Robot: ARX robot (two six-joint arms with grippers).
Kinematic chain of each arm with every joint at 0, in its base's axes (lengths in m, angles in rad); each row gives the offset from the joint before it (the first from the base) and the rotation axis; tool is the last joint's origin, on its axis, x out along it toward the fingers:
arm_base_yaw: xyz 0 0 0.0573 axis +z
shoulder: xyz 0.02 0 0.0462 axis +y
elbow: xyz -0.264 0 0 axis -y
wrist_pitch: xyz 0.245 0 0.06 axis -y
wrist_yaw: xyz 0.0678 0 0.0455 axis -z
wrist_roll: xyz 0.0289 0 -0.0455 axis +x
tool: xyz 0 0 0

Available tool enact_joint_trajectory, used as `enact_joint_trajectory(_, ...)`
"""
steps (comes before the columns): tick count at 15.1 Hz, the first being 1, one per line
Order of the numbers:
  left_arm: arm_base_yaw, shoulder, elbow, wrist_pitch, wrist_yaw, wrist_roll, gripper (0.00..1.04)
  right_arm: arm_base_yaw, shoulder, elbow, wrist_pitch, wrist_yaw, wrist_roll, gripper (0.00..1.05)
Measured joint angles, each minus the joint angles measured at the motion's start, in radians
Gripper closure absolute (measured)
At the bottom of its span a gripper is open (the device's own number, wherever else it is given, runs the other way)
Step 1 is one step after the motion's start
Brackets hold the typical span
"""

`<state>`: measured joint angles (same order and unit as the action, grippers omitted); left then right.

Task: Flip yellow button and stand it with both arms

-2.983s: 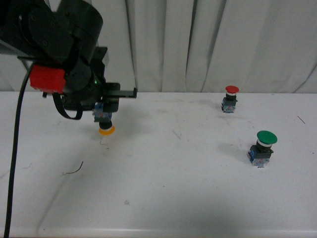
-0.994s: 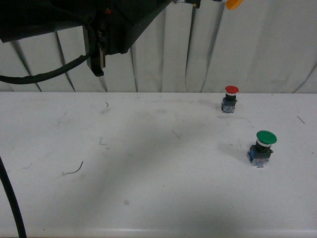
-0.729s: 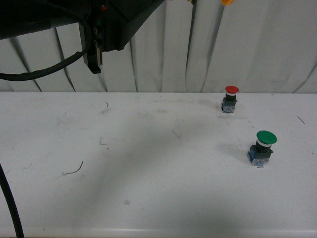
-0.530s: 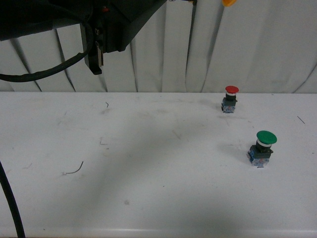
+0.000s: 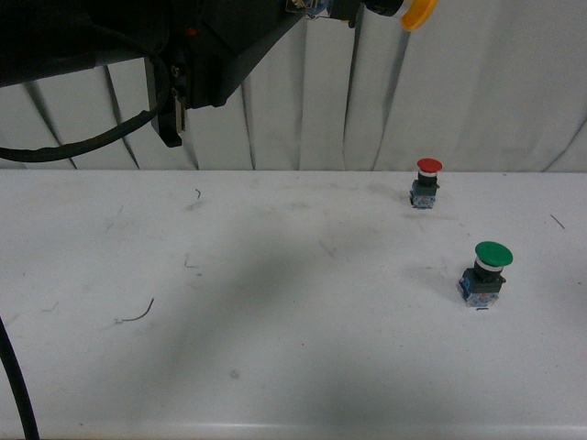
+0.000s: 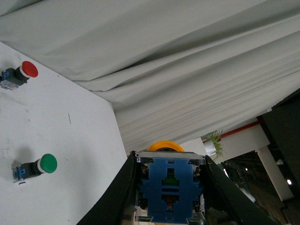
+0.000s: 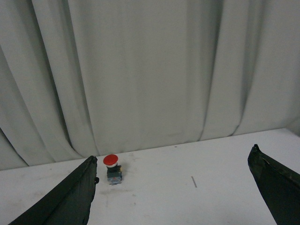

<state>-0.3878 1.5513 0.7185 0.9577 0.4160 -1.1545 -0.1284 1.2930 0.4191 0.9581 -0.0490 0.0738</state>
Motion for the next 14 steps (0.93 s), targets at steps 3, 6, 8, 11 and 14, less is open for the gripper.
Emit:
enact_joint_trajectory(3, 0.002, -0.002, 0.000, -0.004, 0.000, 0.003, 0.72, 0.070, 0.273, 0.221, -0.020, -0.063, 0.080, 0.06)
enact_joint_trajectory(6, 0.002, -0.002, 0.000, -0.012, 0.000, 0.008, 0.72, 0.158, 0.230, 0.240, 0.127, -0.231, 0.223, 0.06)
enact_joint_trajectory(8, 0.003, -0.002, 0.000, -0.013, 0.000, 0.009, 0.72, 0.225, 0.196, 0.203, 0.300, -0.380, 0.378, 0.06)
enact_joint_trajectory(11, 0.003, -0.002, 0.000, -0.023, 0.000, 0.011, 0.72, 0.304, 0.200, 0.139, 0.327, -0.530, 0.629, 0.06)
enact_joint_trajectory(14, 0.003, -0.004, 0.000, -0.029, 0.000, 0.011, 0.72, 0.312, 0.248, 0.130, 0.330, -0.547, 0.787, 0.06)
